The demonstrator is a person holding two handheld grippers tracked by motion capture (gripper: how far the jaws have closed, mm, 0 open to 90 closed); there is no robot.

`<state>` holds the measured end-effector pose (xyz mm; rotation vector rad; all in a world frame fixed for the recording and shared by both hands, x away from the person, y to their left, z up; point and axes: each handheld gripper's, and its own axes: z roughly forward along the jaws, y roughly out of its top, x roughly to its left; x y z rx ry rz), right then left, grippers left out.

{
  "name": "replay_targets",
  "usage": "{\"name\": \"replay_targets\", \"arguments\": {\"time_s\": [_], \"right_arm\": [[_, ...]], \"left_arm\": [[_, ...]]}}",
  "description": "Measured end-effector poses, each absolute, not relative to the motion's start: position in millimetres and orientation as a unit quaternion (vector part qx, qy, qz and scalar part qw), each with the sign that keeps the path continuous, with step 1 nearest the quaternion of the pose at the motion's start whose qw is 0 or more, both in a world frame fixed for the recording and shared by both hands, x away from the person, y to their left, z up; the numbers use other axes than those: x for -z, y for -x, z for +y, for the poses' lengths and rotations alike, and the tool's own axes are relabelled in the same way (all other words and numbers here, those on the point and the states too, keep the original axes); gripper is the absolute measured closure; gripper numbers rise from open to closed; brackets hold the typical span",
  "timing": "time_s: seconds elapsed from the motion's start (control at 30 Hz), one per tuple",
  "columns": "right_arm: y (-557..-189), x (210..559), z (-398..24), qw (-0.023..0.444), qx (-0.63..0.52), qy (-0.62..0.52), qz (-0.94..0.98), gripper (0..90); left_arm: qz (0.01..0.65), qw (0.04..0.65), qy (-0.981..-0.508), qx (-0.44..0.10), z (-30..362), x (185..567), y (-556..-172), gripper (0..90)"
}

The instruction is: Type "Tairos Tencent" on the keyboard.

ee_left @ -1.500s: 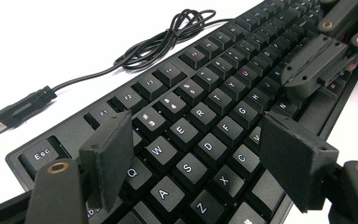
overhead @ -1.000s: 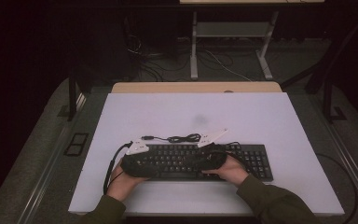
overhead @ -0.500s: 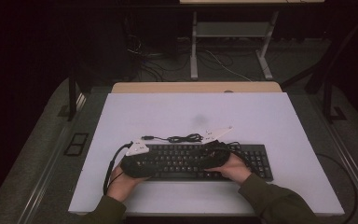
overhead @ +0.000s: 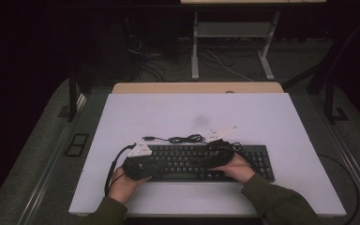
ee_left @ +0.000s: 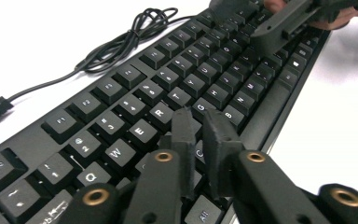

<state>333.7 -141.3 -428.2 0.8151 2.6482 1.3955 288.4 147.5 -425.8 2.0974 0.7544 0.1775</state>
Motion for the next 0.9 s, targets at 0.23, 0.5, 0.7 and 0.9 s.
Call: {"name": "replay_targets", "arguments": {"time_s": [0.23,0.5,0.7,0.9], "right_arm": [[-335.0,428.4,-143.3,0.024,-0.45,-0.269,0.851,37.8],[-335.4,428.3,-143.9,0.025,-0.451,-0.27,0.851,37.6],[-335.1,428.2,-143.9,0.026,-0.45,-0.269,0.851,37.6],[-334.9,428.0,-144.0,0.025,-0.45,-0.268,0.851,37.2]], "left_arm": [[0.296,0.433,-0.849,-0.062,143.8,427.4,-288.4,88.6],[0.293,0.423,-0.856,-0.058,139.8,431.1,-288.8,88.6],[0.291,0.414,-0.861,-0.06,138.4,433.7,-290.0,88.6],[0.287,0.409,-0.864,-0.06,137.7,434.5,-290.5,88.6]]}}
